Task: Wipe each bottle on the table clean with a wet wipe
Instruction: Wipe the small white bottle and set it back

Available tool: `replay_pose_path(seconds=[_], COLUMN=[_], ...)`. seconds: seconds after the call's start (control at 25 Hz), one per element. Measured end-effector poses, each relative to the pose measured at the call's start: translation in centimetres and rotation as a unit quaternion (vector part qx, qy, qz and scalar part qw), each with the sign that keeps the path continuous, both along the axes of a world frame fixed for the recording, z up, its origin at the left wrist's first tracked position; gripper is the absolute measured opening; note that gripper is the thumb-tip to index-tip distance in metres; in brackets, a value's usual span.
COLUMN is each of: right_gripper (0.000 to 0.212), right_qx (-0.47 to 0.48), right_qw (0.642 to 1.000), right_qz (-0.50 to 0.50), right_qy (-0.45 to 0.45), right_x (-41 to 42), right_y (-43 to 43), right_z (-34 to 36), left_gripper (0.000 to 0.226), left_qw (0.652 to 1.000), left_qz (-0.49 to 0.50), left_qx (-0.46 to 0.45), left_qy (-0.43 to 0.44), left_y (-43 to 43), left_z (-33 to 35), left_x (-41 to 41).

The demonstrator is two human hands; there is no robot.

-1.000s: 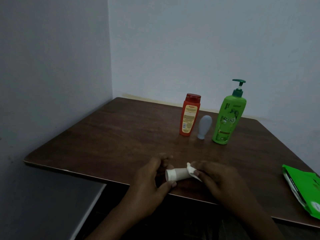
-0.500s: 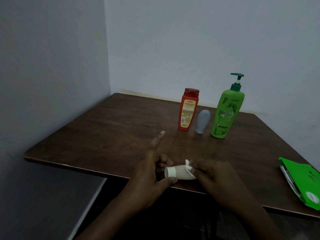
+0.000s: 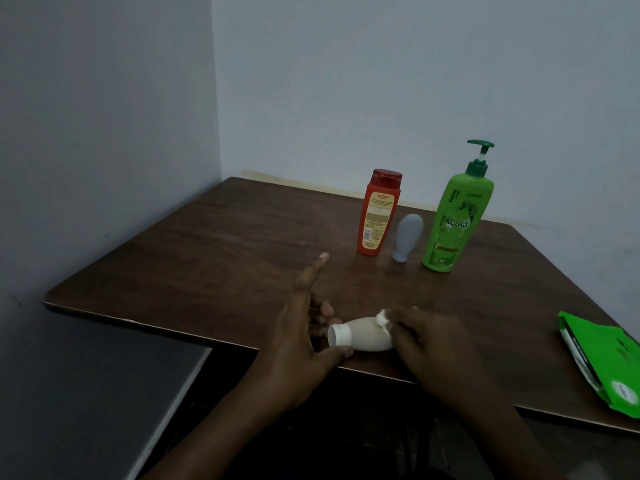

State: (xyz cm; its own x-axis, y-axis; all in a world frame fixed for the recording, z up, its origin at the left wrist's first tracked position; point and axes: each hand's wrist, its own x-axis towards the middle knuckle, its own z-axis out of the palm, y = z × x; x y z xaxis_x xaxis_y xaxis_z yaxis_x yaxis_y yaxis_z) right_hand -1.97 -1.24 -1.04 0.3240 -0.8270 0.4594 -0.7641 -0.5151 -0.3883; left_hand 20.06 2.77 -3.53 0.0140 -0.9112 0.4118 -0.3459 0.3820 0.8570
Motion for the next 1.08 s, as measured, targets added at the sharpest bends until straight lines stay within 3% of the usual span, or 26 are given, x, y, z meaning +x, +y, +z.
replay_pose_path(seconds=[0.2, 0.44, 0.64, 0.76, 0.88, 1.0, 1.08], right_gripper=[0.03, 0.02, 0.02, 0.026, 0.032, 0.034, 0.036], right_qx=[-0.006, -0.001, 0.009, -0.001, -0.02, -0.061, -0.063], right_qw=[0.995, 1.0, 1.0, 1.0, 0.997, 0.989, 0.991], right_qz=[0.104, 0.001, -0.01, -0.005, 0.065, 0.13, 0.116], right_qy=[0.003, 0.006, 0.008, -0.023, -0.046, 0.021, 0.036], right_x=[3.4, 0.3, 0.7, 0.8, 2.1, 3.4, 2.7], right_y=[1.7, 0.7, 0.9, 1.0, 1.4, 2.3, 2.2], right_z=[-0.5, 0.3, -0.4, -0.8, -1.0, -1.3, -1.0], left_gripper=[0.124, 0.108, 0.096, 0.105, 0.115, 0.12, 0.122], left_qw=[1.0, 0.997, 0.987, 0.991, 0.994, 0.997, 0.999], left_qz=[0.003, 0.007, 0.017, 0.012, -0.004, -0.013, -0.008], left_qx=[-0.005, -0.022, -0.009, -0.012, -0.028, -0.039, -0.019], left_qy=[-0.001, -0.073, -0.159, -0.136, -0.108, -0.072, -0.03], left_y=[0.2, 0.1, 0.6, 0.8, 0.8, 0.8, 0.8], left_z=[0.1, 0.4, 0.8, 1.1, 1.2, 0.8, 0.8], left_x=[0.0, 0.4, 0.4, 0.2, 0.2, 0.2, 0.3])
